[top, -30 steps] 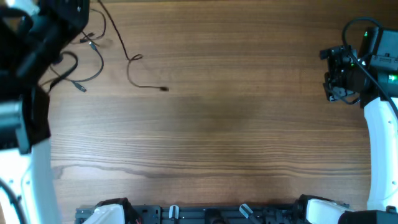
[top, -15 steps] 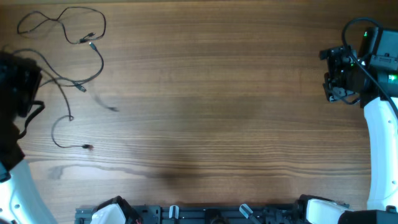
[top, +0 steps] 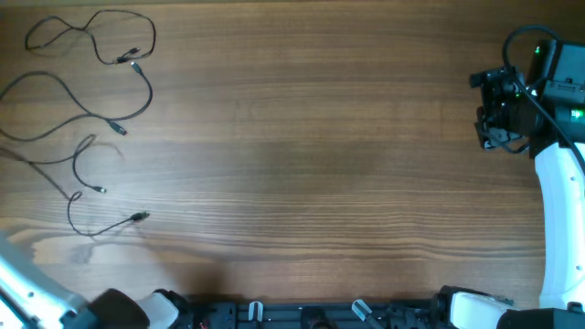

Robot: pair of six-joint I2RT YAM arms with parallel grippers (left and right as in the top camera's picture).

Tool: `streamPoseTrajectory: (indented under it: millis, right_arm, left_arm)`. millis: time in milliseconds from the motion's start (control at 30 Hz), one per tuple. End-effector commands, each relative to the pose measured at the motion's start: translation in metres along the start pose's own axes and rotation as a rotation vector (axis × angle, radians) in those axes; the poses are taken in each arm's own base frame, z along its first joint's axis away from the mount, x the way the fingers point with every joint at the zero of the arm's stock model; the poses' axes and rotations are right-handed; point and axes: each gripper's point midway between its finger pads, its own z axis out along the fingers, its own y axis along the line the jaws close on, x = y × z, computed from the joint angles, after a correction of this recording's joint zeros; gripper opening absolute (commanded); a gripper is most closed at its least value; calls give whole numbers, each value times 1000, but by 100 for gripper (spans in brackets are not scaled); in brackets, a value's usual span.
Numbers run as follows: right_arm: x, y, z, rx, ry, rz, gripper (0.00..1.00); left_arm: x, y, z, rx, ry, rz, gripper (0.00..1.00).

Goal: Untangle cables

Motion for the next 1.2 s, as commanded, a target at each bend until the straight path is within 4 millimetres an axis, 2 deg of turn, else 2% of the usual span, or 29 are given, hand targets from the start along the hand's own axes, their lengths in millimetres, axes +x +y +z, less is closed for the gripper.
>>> streamPoseTrajectory:
  millis: [0, 167, 233, 333, 367, 500, 533, 600, 667, 700, 800, 867, 933, 1000, 1033, 1067, 1100, 1167]
  right_arm:
    - [-1, 0, 2, 2, 0, -10, 80]
    - [-1, -1, 2, 6, 1, -11, 80]
    - [-1, -1, 2, 6, 2, -11, 80]
    - [-1, -1, 2, 6, 2, -11, 80]
    - [-1, -1, 2, 6, 2, -11, 80]
    - [-1, -1, 2, 6, 2, -11, 80]
    - [-1, -1, 2, 6, 2, -11, 80]
    - [-1, -1, 2, 6, 2, -11, 80]
    - [-1, 0, 2, 5, 2, -10, 80]
    - [-1, 0, 2, 5, 2, -10, 80]
    - [-1, -1, 2, 6, 2, -11, 80]
    - [-1, -1, 4, 10, 5, -10, 80]
    - [1, -4, 4, 22, 11, -14, 80]
    - [4, -3, 6, 25, 18, -20, 80]
    - [5, -3, 7, 27, 20, -22, 80]
    - [5, -3, 9, 31, 23, -21, 80]
    - [5, -4, 10, 35, 25, -20, 80]
    - [6, -6, 17, 52, 34, -19, 80]
  left_arm:
    - [-27, 32, 22, -113, -28, -77, 4]
    - [-65, 83, 69, -289, -63, -160, 4]
    - [-74, 98, 84, -334, -66, -180, 4]
    - [-93, 121, 110, -407, -103, -197, 11]
    - [-97, 123, 121, -409, -103, -182, 16]
    - [-104, 130, 153, -422, -89, -118, 20]
    - [-101, 132, 160, -424, -67, -119, 25]
    - [-85, 118, 176, -343, 22, -106, 23]
    - [-52, 73, 193, -108, 210, 78, 23]
    - [-35, 61, 196, -62, 267, 136, 27]
    - [0, 41, 207, -61, 344, 251, 41]
    - [33, 25, 216, -71, 403, 315, 44]
    - [56, 22, 225, -134, 416, 385, 47]
    - [72, 28, 230, -216, 411, 443, 51]
    - [80, 31, 233, -237, 416, 465, 57]
    - [83, 33, 235, -254, 411, 480, 74]
    - [85, 37, 239, -278, 395, 507, 82]
    - [93, 47, 248, -299, 395, 542, 79]
